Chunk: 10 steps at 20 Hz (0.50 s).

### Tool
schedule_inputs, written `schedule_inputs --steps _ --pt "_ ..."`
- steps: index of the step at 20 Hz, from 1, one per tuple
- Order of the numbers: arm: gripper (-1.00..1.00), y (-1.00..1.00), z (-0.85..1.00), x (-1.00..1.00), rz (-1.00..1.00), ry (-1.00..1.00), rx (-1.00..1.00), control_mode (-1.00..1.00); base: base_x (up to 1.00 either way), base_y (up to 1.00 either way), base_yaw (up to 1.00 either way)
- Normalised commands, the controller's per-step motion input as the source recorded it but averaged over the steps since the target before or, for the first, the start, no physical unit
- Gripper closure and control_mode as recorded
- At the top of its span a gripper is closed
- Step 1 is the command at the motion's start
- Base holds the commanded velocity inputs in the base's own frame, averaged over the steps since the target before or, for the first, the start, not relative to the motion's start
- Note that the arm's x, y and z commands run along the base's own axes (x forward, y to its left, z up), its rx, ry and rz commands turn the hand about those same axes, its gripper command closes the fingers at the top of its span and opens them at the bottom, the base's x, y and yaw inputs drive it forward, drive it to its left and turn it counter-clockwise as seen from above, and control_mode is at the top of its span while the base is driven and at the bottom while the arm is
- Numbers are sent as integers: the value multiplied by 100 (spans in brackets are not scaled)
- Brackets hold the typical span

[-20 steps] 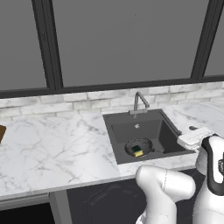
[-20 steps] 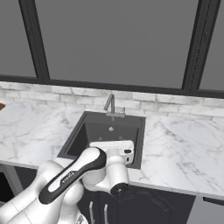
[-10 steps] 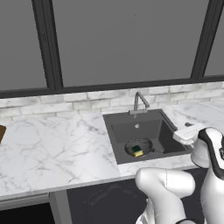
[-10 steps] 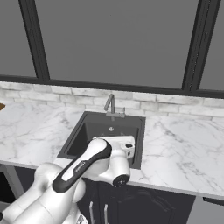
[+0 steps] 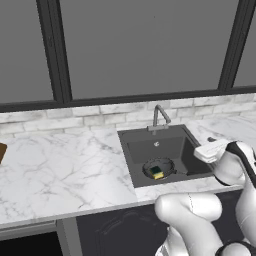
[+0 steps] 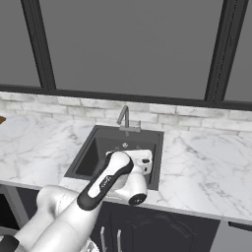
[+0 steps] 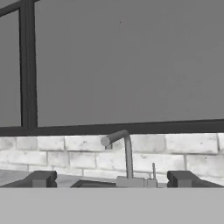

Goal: Pick the pan and sponge and place them into the sink. Then turn on the water.

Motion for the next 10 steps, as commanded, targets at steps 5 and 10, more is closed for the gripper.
schedule_inputs --steps 5,10 --pt "-100 0 -16 20 0 -6 -1 -100 0 0 0" --pt "-100 -5 -2 22 0 -5 0 -100 0 0 0"
